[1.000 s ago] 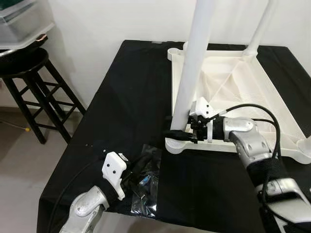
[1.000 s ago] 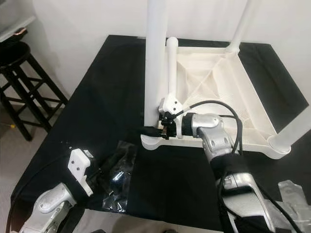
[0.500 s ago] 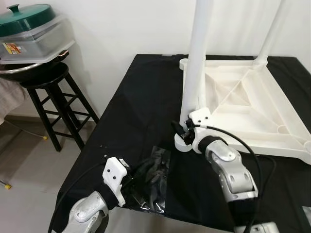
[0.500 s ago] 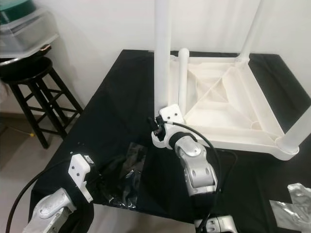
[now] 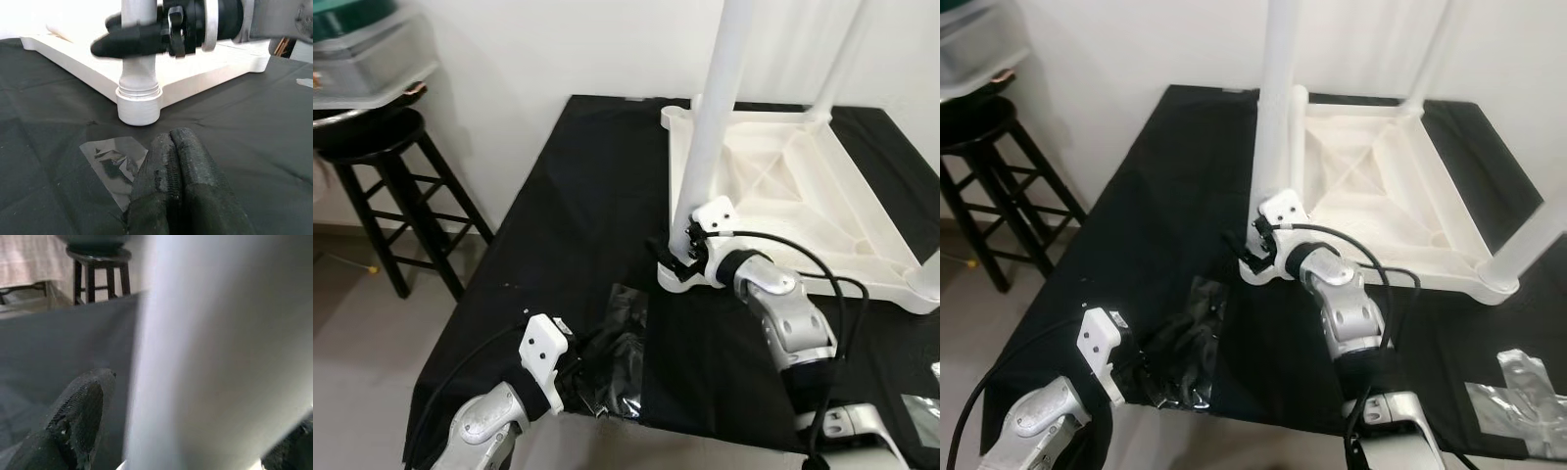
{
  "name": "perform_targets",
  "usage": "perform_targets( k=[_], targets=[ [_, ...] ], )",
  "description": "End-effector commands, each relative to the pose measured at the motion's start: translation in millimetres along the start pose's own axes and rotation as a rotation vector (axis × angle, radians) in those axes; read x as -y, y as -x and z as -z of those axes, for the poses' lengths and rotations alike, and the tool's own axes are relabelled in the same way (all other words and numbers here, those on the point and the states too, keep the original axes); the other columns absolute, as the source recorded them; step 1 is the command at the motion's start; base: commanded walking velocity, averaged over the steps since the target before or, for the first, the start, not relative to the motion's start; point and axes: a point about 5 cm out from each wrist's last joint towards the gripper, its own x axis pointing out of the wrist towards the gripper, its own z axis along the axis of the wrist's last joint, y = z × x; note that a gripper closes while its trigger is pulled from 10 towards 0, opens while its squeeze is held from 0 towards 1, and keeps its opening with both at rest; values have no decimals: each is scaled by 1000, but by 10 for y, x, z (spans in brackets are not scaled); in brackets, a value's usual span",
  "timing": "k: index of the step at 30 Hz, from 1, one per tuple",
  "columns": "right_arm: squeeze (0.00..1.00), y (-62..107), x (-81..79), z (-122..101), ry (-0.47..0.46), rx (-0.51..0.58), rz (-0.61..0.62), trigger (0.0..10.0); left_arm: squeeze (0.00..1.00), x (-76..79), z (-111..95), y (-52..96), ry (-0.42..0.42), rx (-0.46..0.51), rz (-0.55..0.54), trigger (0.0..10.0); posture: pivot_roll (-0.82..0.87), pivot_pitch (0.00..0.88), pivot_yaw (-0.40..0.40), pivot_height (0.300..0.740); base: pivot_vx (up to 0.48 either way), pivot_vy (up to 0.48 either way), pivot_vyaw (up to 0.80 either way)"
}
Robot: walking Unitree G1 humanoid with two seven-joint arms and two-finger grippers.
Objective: Building children table
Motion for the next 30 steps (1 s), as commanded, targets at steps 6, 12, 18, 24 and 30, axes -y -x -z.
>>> perform_targets(
  k=[6,12,18,24,30],
  targets=[
    [0,15,86,-147,60,47,-261,10000,0,7,37,13,7,-20,6,10000,66,129,6,740,0,0,0],
    [0,43,123,-114,56,26,-431,0,0,10,41,23,7,-23,7,10000,75,130,15,740,0,0,0],
    [0,96,208,-115,21,13,-547,0,0,16,45,32,7,-26,8,10000,73,132,15,740,0,0,0],
    [0,82,257,-57,27,2,-478,0,0,32,46,37,8,-23,4,10000,44,141,0,740,0,0,0],
    [0,60,199,94,26,-40,-329,0,0,39,48,44,9,-22,1,10000,37,141,-5,740,0,0,0]
  ],
)
